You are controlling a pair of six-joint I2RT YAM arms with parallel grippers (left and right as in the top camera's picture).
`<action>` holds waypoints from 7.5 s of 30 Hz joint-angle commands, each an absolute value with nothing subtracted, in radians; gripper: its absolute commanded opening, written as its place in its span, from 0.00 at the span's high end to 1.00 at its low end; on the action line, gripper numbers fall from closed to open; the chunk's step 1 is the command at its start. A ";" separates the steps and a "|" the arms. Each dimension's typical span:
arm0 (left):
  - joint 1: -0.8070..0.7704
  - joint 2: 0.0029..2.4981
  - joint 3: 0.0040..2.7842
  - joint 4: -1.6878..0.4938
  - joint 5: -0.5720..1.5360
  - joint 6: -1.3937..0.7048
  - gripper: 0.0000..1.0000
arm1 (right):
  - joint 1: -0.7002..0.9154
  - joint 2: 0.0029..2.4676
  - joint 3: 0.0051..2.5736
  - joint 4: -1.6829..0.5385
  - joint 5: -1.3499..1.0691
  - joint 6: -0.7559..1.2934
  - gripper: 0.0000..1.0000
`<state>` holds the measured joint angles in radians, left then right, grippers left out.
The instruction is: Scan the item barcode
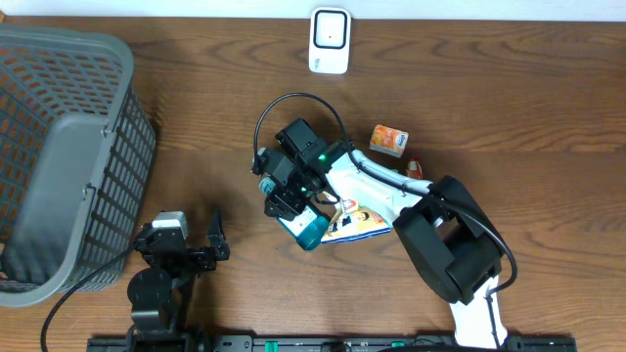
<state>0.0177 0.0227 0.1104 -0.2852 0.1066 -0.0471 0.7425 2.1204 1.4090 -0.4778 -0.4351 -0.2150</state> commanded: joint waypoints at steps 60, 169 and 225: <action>0.021 0.023 0.096 -0.313 0.120 -0.030 0.02 | 0.800 2.133 1.469 -0.363 0.076 -0.009 0.49; 0.021 0.024 0.096 -0.313 0.120 -0.030 0.02 | 0.818 2.310 2.083 -0.844 0.028 0.119 0.01; 0.021 0.024 0.096 -0.313 0.120 -0.030 0.02 | 0.910 1.736 1.141 -0.266 0.106 0.180 0.09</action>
